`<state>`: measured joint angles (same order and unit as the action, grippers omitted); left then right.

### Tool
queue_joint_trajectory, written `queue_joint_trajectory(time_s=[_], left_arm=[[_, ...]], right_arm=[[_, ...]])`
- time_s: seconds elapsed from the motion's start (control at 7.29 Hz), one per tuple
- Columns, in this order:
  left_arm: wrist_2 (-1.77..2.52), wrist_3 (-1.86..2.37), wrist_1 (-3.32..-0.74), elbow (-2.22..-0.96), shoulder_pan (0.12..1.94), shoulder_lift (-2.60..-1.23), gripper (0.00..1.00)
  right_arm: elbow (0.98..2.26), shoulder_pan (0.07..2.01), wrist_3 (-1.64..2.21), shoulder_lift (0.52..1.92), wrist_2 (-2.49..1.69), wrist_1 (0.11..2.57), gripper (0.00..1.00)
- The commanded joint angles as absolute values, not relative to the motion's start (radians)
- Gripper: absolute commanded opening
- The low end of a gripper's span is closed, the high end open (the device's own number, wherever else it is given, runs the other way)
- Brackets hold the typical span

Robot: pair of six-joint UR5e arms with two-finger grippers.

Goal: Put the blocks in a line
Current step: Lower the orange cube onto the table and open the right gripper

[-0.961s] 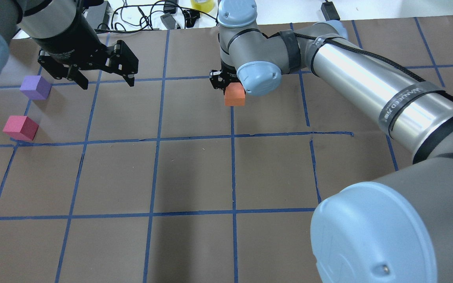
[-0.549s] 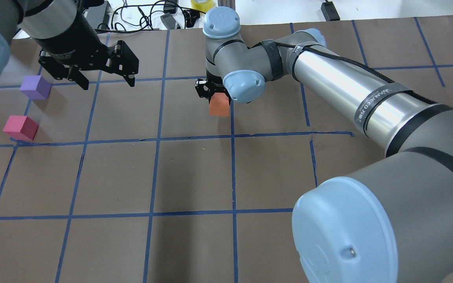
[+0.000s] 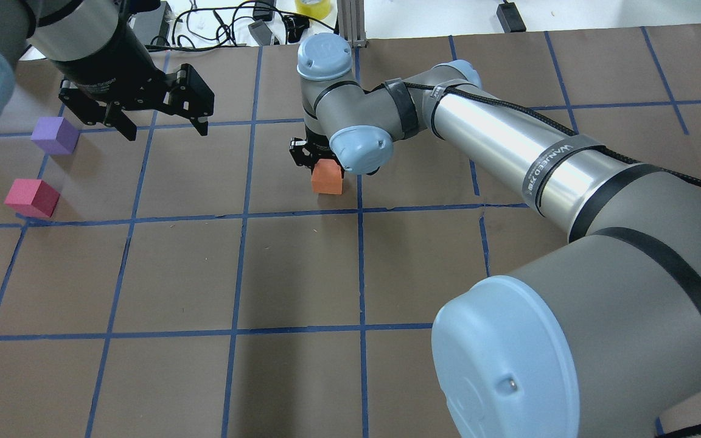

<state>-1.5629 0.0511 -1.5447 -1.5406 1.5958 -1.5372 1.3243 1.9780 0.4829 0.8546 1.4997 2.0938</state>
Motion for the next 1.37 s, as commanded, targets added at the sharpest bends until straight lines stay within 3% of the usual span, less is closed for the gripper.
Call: queue_joint_trajectory(time_s=[0.0, 1.24], left_arm=[[-1.552, 0.051, -1.549, -1.549, 1.595, -1.537, 1.0], [-1.562, 0.044, -1.546, -1.557, 1.597, -1.537, 1.0]], right_arm=[[1.325, 1.98, 0.471, 0.845, 1.5, 2.106, 0.21], [1.338, 1.963, 0.379, 0.854, 1.535, 2.069, 0.24]])
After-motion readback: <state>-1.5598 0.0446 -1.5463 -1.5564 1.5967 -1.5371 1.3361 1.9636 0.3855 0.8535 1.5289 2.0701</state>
